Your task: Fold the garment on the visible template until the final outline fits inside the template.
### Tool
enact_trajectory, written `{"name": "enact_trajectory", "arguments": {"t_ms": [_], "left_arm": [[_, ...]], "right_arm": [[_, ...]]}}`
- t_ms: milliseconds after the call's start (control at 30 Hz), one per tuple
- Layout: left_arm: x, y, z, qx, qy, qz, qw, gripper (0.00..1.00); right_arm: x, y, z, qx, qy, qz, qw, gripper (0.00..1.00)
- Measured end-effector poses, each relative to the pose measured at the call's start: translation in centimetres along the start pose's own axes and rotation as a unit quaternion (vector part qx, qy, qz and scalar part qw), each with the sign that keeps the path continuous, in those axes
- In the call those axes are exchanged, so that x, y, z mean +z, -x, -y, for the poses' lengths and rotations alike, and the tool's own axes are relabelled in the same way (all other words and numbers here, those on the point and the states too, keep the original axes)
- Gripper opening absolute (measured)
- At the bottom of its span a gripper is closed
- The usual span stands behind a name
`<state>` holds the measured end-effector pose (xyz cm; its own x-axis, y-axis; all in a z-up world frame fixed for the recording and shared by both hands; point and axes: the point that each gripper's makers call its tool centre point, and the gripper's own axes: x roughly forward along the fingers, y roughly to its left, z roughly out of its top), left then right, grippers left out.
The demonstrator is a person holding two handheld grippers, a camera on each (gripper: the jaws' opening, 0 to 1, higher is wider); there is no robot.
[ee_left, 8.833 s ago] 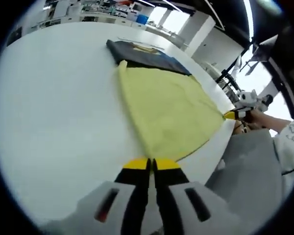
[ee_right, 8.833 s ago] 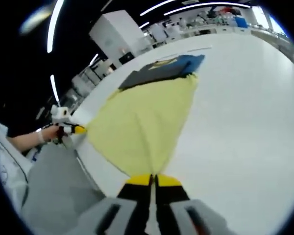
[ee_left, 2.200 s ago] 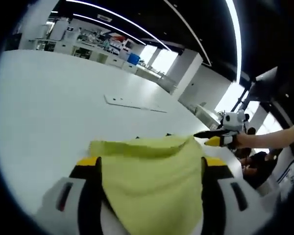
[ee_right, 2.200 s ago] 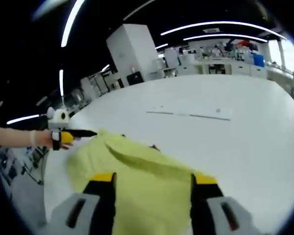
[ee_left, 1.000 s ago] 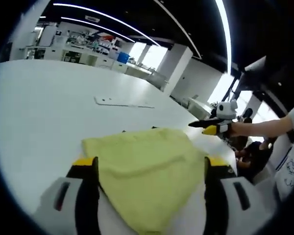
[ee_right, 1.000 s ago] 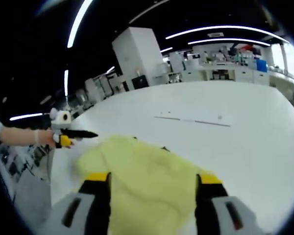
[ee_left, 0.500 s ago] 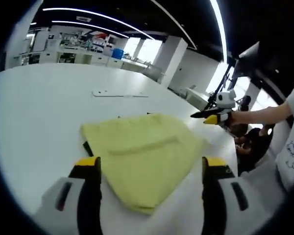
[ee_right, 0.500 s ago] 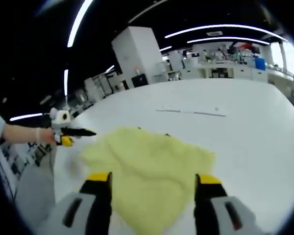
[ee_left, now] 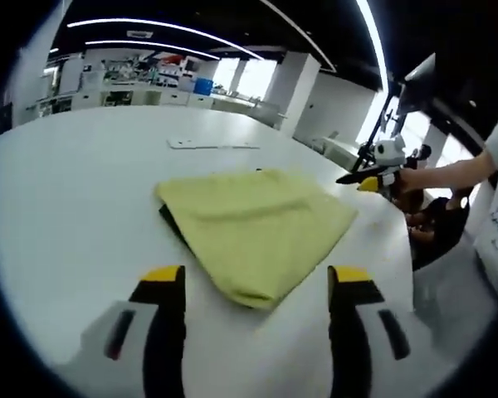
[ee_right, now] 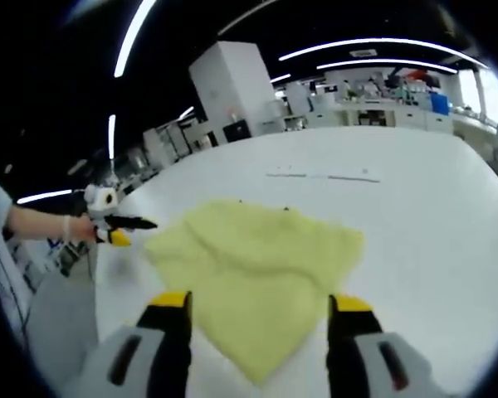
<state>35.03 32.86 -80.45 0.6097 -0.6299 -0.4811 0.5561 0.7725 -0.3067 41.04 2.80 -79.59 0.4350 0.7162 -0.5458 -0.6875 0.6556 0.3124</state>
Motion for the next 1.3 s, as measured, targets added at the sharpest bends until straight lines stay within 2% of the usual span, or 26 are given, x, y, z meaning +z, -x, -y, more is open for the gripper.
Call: {"name": "enact_trajectory", "arguments": {"t_ms": [133,267,500,767,867,1100,1300], "left_arm": [[-0.8,0.4,-0.7,0.01,0.018,0.004,0.9998,0.49],[-1.6,0.6,-0.9,0.022,0.027,0.012,0.9993,0.3],[-2.7,0.6,-1.2,0.029,0.053,0.022,0.9979,0.22],[-3.0,0.6,-0.5,0.023,0.06,0.024,0.9976,0.17],[-3.0,0.5,-0.2,0.022,0.063,0.023,0.9975,0.14],[-3.1,0.3,0.2,0.02,0.066,0.025,0.9973,0.07],[-2.7,0.1,0.2,0.02,0.069,0.033,0.9969,0.06]], "right_arm": [[-1.1,0.4,-0.4,-0.002,0.001,-0.008,1.0,0.63],[-1.7,0.7,-0.3,-0.002,-0.011,-0.008,0.9999,0.57],[-3.4,1.1,-0.6,-0.001,-0.012,-0.024,0.9996,0.49],[-5.1,1.5,-1.1,0.002,-0.029,-0.032,0.9991,0.44],[-5.8,1.4,-0.9,0.005,-0.033,-0.042,0.9986,0.37],[-6.2,1.5,-1.5,0.014,-0.041,-0.048,0.9979,0.23],[-6.3,1.5,-1.2,0.012,-0.047,-0.047,0.9978,0.19]]}}
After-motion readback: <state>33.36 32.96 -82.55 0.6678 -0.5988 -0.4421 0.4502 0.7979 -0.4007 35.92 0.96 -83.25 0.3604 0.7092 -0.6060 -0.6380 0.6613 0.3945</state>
